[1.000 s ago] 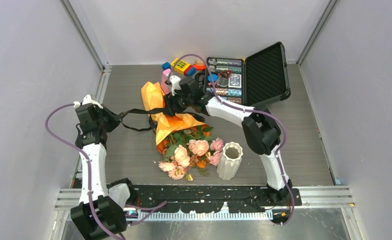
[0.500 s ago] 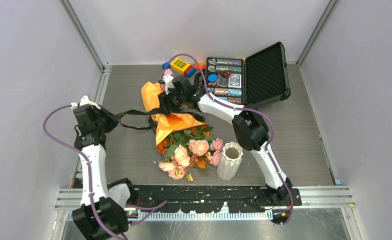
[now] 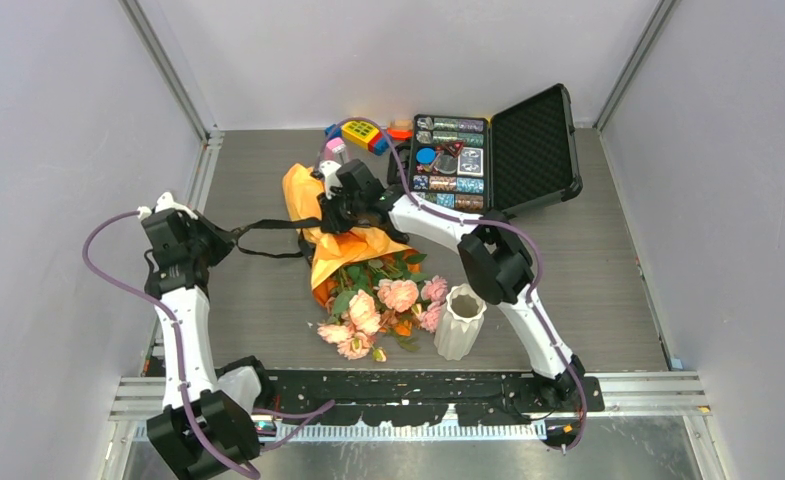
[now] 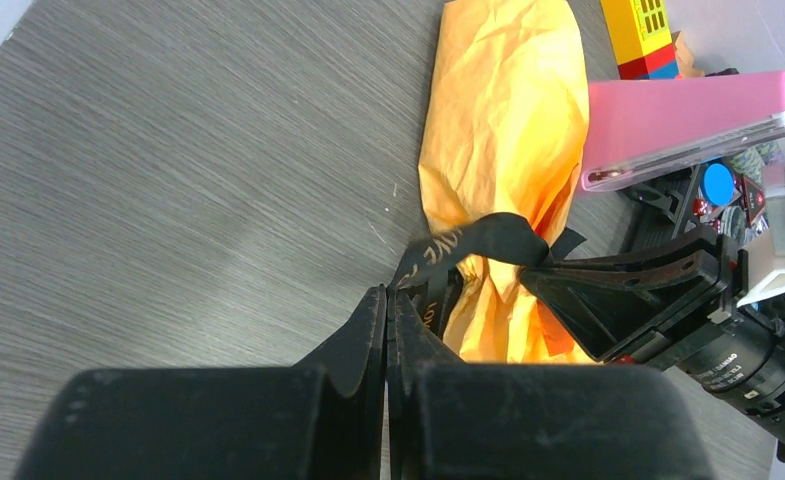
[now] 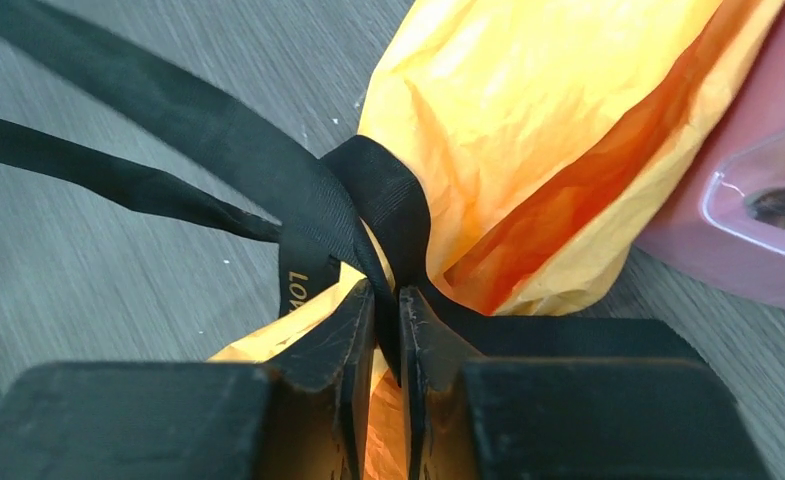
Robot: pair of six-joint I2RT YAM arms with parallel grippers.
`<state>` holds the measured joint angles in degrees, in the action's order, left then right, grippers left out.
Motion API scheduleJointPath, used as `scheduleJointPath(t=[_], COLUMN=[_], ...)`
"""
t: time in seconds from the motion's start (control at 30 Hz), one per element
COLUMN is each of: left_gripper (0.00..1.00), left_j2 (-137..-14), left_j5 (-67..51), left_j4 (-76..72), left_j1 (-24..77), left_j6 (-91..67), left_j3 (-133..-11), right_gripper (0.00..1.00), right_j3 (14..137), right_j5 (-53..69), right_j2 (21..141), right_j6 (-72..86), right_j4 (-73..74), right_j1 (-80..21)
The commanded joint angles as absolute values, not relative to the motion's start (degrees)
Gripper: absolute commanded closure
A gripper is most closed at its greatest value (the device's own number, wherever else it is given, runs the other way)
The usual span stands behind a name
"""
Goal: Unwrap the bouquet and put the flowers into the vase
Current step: Untie the ribbon from the wrapping paper.
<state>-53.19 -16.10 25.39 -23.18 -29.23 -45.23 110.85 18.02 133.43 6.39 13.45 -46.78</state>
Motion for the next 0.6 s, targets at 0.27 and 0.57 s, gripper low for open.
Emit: scheduleJointPath(t=[0.27,0.57], left_gripper=[1.0,1.0], left_j2=[-53.4,-52.9], left_j5=[-18.7,-18.2], left_j4=[28.9,30.3], left_j1=[-27.3,-29.8], left_j6=[-25.7,-24.3], left_j3=[-50.3,-50.0], right_gripper=[0.85,0.85], right_j3=[102.5,97.9], right_j5=[9.3,7.7], right_j2=[122.8,118.8], right_j6=[6.9,7.9], right_j4=[8.2,6.5], right_j1=[-46.3,-44.9])
